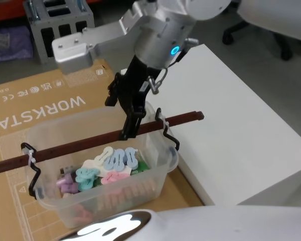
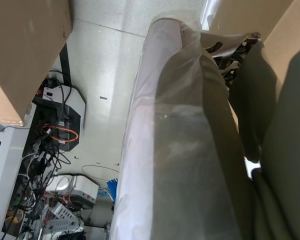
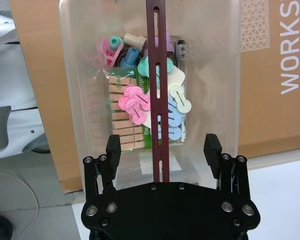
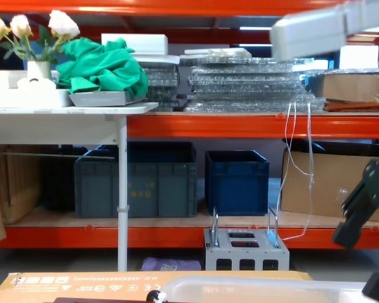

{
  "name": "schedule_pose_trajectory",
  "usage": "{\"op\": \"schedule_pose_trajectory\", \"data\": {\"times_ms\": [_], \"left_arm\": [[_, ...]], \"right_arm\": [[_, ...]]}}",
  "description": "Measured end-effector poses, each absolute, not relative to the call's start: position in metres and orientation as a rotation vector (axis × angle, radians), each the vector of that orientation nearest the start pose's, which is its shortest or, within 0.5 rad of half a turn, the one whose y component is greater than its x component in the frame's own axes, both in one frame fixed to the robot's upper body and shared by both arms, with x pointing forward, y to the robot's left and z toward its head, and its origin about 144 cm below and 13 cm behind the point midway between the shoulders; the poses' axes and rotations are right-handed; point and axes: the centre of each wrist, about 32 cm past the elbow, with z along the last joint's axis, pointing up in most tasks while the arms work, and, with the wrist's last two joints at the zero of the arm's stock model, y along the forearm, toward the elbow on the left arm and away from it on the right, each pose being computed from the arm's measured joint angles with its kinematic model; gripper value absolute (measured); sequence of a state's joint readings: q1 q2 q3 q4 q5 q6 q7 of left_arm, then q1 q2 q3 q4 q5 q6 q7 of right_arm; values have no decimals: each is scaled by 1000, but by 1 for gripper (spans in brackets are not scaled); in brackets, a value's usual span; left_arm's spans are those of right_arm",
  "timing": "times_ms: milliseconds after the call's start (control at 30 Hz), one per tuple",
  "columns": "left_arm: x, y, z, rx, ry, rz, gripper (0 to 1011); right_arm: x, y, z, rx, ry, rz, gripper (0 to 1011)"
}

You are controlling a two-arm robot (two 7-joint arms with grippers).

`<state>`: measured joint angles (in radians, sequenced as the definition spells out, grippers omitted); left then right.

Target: Use one hand to grasp the basket and place it at the designated location.

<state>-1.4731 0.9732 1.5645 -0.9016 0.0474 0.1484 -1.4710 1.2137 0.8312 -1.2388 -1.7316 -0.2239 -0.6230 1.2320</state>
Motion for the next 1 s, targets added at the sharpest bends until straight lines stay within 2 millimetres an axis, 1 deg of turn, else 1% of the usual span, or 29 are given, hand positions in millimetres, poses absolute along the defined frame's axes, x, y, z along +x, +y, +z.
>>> {"op": "schedule_pose_trajectory", "data": {"times_ms": [133, 467, 533, 1000], "left_arm": [[617, 495, 1396, 1629, 163, 177, 0], [617, 495, 1396, 1629, 163, 177, 0], [617, 495, 1396, 1629, 163, 177, 0], [617, 495, 1396, 1629, 163, 177, 0]], "right_arm": [[535, -192, 1395, -995, -1358, 821, 1001], [538, -176, 1380, -1014, -1345, 854, 1001], [538, -171, 1374, -1022, -1341, 869, 1001], [540, -154, 1351, -1054, -1314, 921, 1001]]}}
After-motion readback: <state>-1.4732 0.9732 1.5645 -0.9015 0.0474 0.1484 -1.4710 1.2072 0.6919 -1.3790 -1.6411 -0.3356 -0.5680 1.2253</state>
